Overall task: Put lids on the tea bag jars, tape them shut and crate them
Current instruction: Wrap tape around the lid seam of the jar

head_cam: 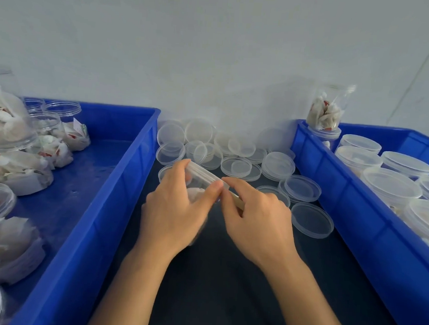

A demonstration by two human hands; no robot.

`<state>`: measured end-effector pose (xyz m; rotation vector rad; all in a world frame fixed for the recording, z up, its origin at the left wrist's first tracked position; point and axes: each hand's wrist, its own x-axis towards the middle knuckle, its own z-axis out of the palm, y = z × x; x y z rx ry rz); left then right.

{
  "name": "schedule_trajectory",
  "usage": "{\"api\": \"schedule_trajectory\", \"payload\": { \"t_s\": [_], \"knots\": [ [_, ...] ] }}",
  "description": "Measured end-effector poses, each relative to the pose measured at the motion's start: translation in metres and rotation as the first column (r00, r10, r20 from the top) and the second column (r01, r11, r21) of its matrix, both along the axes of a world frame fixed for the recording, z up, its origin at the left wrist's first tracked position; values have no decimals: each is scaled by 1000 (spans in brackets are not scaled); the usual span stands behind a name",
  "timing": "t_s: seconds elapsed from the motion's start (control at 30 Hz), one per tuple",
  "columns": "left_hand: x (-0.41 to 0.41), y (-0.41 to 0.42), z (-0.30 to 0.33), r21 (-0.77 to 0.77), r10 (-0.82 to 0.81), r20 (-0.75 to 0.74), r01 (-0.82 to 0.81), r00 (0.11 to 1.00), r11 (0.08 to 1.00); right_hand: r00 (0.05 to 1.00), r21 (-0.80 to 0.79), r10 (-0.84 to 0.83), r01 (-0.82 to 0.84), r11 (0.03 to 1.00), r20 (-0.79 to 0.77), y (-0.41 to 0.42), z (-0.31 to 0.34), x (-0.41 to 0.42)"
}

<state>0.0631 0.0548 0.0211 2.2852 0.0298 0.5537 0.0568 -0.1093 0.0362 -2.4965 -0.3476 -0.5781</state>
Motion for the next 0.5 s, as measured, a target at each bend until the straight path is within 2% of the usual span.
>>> {"api": "schedule_trajectory", "payload": {
  "t_s": [0.1,0.33,0.5],
  "knots": [
    [1,9,1,-147,-22,-38,16,999,989,994,4,83,-83,997,-70,-2,1,-2],
    [2,19,3,-444,-103,5,95,995,891,997,-91,61,-56,994,51,3,3,0],
    [4,20,1,-538,-205,49,199,978,819,997,-46,77,-76,996,28,0,0,3]
  ]
}}
